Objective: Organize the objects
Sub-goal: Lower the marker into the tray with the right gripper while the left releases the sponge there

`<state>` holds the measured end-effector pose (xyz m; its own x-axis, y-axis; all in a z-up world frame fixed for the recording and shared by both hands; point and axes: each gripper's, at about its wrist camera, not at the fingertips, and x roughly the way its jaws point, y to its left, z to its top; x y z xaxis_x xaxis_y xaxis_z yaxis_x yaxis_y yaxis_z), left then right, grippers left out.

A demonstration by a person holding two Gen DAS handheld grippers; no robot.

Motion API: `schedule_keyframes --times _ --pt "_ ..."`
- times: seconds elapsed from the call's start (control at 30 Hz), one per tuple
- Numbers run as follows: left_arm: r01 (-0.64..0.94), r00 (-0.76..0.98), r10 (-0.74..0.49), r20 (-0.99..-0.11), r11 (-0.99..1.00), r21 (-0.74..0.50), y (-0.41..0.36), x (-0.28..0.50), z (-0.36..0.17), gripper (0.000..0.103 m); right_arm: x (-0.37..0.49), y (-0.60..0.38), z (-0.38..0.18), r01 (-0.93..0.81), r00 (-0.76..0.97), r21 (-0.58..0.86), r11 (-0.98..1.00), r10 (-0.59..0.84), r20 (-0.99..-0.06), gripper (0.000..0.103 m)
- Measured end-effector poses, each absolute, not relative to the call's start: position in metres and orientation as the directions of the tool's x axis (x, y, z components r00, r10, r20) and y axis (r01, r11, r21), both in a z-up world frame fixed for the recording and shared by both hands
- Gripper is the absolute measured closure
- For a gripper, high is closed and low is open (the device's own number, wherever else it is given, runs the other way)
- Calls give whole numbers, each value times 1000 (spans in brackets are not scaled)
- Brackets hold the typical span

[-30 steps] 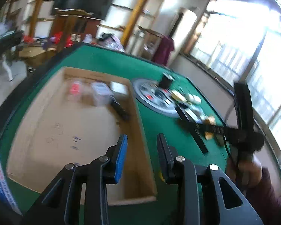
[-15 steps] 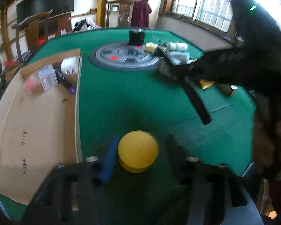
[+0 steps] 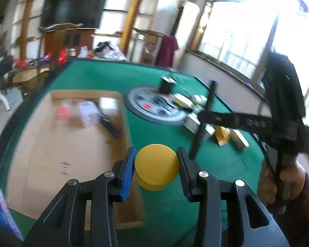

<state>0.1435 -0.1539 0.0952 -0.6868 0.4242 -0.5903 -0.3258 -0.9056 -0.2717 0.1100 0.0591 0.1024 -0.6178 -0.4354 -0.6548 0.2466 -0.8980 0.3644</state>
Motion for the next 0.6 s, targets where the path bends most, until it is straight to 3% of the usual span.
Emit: schedule_keyframes --times 0.27,0.6 --pt "-121 -731 218 -647 -974 -192 -227 94 87 68 89 -3 123 386 -532 389 -836 -547 -647 91" --pt "-43 -664 104 -740 -994 -101 -250 12 50 68 25 -87 72 400 -361 441 -804 -580 -730 90"
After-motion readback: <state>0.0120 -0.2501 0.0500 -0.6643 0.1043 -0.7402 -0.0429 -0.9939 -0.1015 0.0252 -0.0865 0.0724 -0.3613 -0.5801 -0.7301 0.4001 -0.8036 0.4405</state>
